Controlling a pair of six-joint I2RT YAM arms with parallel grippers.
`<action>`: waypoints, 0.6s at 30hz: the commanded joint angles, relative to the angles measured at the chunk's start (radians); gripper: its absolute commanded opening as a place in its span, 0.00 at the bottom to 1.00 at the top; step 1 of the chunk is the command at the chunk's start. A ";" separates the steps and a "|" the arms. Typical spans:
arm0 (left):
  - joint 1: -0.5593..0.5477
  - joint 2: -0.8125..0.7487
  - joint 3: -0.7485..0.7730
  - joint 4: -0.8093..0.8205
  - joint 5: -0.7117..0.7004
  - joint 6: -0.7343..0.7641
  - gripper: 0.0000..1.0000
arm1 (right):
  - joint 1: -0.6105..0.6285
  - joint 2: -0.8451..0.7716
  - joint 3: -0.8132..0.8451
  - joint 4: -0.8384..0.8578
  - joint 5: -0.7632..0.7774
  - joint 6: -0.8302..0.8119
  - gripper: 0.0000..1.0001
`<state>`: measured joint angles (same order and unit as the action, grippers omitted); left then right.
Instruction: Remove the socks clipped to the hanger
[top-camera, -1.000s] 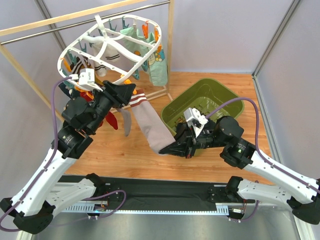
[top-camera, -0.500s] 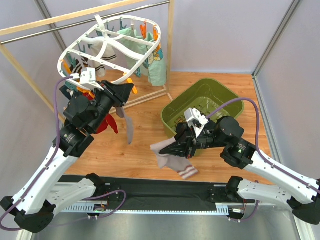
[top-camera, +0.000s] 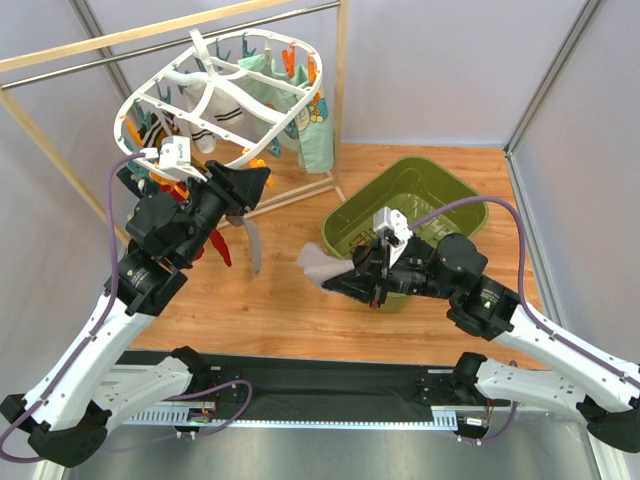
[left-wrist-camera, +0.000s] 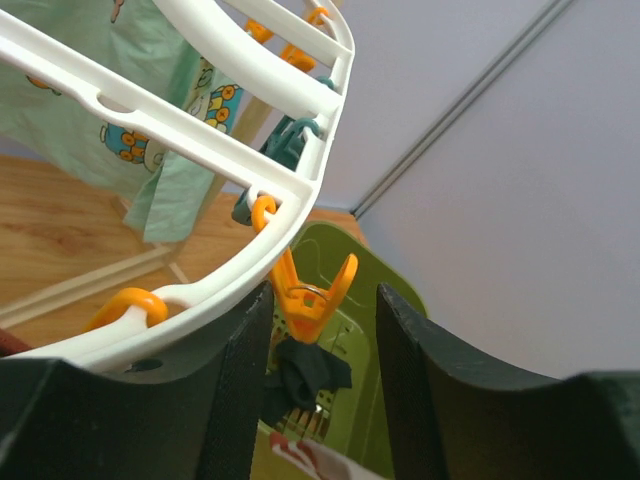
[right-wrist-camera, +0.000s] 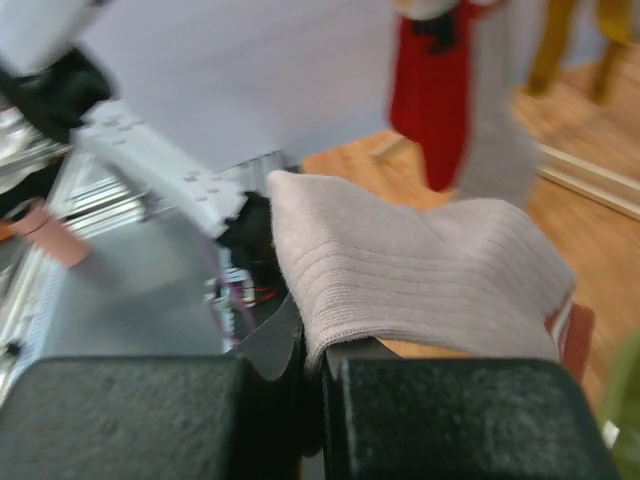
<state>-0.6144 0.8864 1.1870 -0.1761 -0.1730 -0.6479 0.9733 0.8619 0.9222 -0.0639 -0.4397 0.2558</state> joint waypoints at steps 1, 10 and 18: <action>0.004 -0.026 0.011 -0.009 -0.008 -0.002 0.54 | -0.041 -0.026 0.047 -0.168 0.368 -0.035 0.00; 0.004 -0.050 -0.007 -0.068 0.010 0.022 0.60 | -0.318 0.054 0.078 -0.329 0.641 -0.041 0.00; 0.005 -0.098 0.009 -0.163 0.036 0.068 0.62 | -0.487 0.203 0.105 -0.347 0.550 -0.023 0.39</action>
<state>-0.6136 0.8158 1.1824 -0.2916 -0.1612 -0.6189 0.4934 1.0412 0.9710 -0.3805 0.1337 0.2363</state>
